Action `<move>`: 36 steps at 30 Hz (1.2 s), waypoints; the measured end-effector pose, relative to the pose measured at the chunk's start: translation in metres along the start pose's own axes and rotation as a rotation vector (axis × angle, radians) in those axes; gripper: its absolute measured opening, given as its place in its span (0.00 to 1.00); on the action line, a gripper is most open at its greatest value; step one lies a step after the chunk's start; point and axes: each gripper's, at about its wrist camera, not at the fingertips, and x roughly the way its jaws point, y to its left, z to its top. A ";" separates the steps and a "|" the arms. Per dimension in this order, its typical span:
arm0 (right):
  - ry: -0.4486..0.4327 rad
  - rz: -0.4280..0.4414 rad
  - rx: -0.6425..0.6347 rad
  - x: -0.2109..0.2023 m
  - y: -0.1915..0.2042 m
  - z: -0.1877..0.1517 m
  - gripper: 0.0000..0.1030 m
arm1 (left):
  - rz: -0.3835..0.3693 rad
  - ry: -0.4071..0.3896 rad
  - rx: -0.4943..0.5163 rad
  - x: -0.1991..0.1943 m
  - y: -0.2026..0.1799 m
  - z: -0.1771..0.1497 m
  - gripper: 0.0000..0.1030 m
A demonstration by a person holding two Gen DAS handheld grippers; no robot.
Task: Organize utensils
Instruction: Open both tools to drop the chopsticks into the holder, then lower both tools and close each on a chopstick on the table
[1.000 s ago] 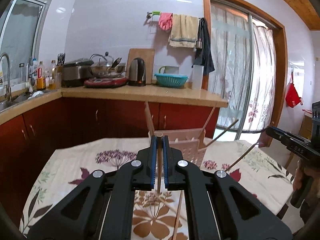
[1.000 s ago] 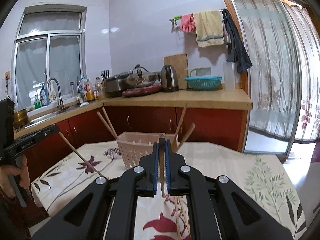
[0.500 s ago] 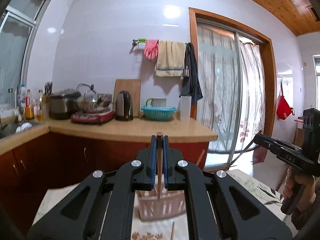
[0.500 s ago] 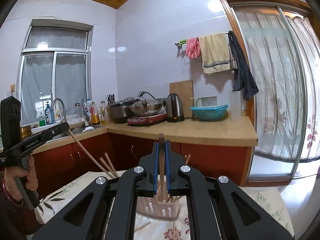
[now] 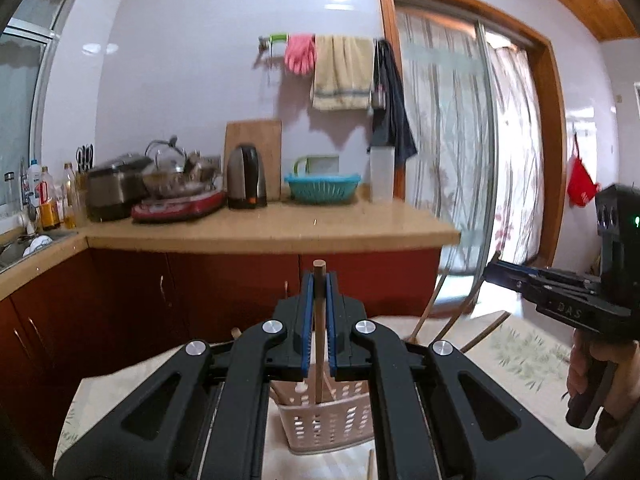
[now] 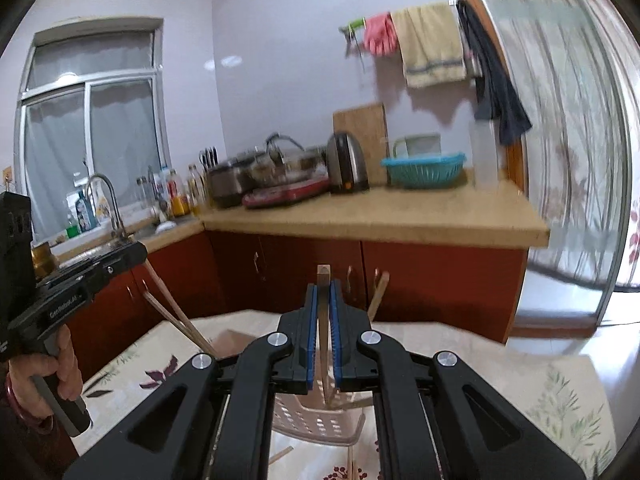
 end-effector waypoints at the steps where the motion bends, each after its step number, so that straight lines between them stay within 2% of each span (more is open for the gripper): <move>1: 0.017 0.000 0.002 0.007 -0.001 -0.004 0.07 | -0.003 0.015 -0.004 0.005 0.001 -0.005 0.06; 5: 0.069 0.007 0.022 0.026 -0.006 -0.011 0.07 | -0.005 0.053 -0.014 0.019 0.003 -0.019 0.09; 7: 0.064 0.000 0.020 0.025 -0.005 -0.014 0.08 | -0.013 0.063 -0.017 0.020 0.004 -0.022 0.22; 8: 0.061 -0.001 0.015 0.024 -0.005 -0.013 0.13 | -0.011 0.061 -0.017 0.020 0.004 -0.023 0.34; 9: 0.056 -0.004 0.013 0.023 -0.005 -0.011 0.23 | -0.009 0.056 -0.016 0.018 0.004 -0.023 0.43; 11: 0.030 -0.015 0.010 0.015 -0.005 -0.009 0.37 | -0.012 0.047 -0.011 0.013 0.003 -0.023 0.49; 14: 0.005 -0.023 0.006 0.009 -0.006 -0.004 0.40 | -0.005 0.038 -0.002 0.010 0.000 -0.020 0.61; 21: -0.043 -0.033 -0.015 -0.019 -0.001 0.003 0.43 | 0.004 -0.005 -0.011 -0.016 -0.002 -0.015 0.66; 26: -0.058 -0.053 -0.028 -0.045 0.004 -0.007 0.43 | 0.020 -0.026 -0.014 -0.042 -0.004 -0.021 0.66; 32: -0.038 -0.070 -0.011 -0.066 0.004 -0.038 0.43 | 0.045 0.005 -0.047 -0.072 -0.004 -0.053 0.66; 36: 0.001 -0.080 0.007 -0.075 0.003 -0.070 0.43 | 0.073 0.061 -0.061 -0.085 -0.005 -0.087 0.66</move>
